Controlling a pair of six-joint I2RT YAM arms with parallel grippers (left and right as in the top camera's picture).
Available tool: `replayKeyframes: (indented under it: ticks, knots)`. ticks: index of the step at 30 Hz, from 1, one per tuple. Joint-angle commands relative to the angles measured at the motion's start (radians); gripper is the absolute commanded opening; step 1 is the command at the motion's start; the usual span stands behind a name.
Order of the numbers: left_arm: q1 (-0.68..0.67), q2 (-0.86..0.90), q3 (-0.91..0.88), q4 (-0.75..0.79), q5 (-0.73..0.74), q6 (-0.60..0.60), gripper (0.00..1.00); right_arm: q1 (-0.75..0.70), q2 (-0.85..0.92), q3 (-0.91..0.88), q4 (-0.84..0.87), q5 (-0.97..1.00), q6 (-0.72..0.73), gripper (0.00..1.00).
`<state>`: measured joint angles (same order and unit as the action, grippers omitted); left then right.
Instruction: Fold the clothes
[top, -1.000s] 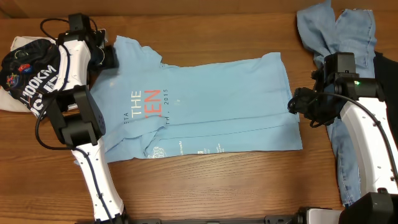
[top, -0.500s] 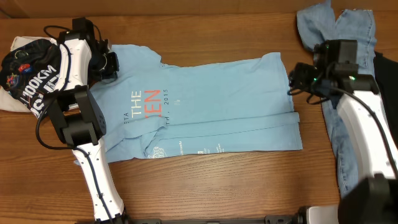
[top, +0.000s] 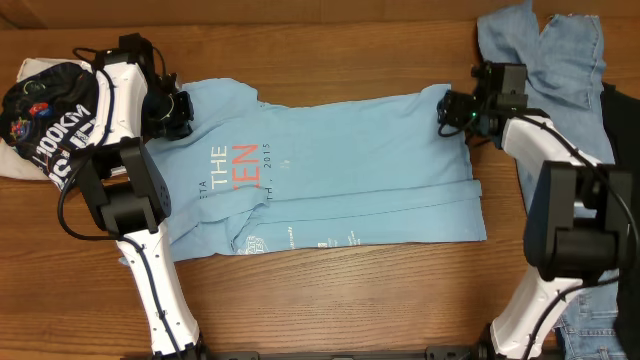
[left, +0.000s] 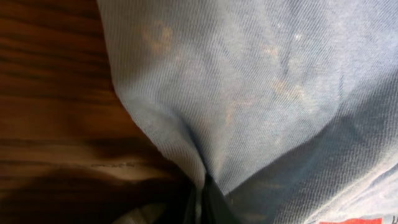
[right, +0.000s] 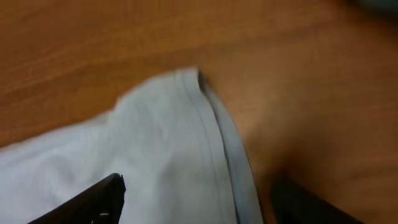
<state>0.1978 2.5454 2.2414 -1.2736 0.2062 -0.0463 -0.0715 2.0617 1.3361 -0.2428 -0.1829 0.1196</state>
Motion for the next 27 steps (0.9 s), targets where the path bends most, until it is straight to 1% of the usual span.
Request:
replayKeyframes:
  ticks: [1, 4, 7, 13, 15, 17, 19, 20, 23, 24, 25, 27]
  knots:
    - [-0.011, -0.011, 0.004, -0.018, 0.004, -0.010, 0.07, -0.002, 0.049, 0.065, 0.060, -0.032, -0.016, 0.84]
    - [-0.011, -0.011, 0.004, -0.021, 0.004, -0.010, 0.07, -0.002, 0.085, 0.092, 0.134, -0.034, -0.016, 0.84]
    - [-0.014, -0.011, 0.005, -0.021, 0.004, -0.010, 0.07, -0.002, 0.110, 0.110, 0.168, -0.040, -0.016, 0.85]
    - [-0.024, -0.011, 0.005, -0.019, 0.004, -0.010, 0.07, -0.002, 0.177, 0.145, 0.188, -0.075, -0.015, 0.85]
    - [-0.024, -0.011, 0.004, -0.019, 0.003, -0.010, 0.07, 0.000, 0.193, 0.145, 0.187, -0.082, -0.015, 0.84]
    - [-0.024, -0.011, 0.005, -0.019, 0.003, -0.010, 0.08, 0.000, 0.205, 0.145, 0.182, -0.083, -0.015, 0.79]
    - [-0.024, -0.011, 0.005, -0.019, 0.002, -0.010, 0.08, 0.000, 0.207, 0.145, 0.174, -0.081, -0.015, 0.65]
    - [-0.024, -0.011, 0.005, -0.018, 0.001, -0.010, 0.08, 0.000, 0.207, 0.145, 0.172, -0.082, -0.014, 0.56]
    - [-0.024, -0.011, 0.005, -0.015, 0.001, -0.010, 0.08, 0.000, 0.207, 0.152, 0.151, -0.068, 0.009, 0.22]
    - [-0.024, -0.011, 0.005, -0.015, 0.000, -0.010, 0.08, 0.000, 0.207, 0.155, 0.142, -0.049, 0.026, 0.13]
    - [-0.024, -0.011, 0.004, -0.015, -0.001, -0.010, 0.08, 0.000, 0.207, 0.158, 0.132, -0.032, 0.042, 0.08]
    - [-0.023, -0.011, 0.005, -0.016, -0.011, -0.009, 0.05, -0.002, 0.205, 0.172, 0.109, -0.028, 0.049, 0.04]
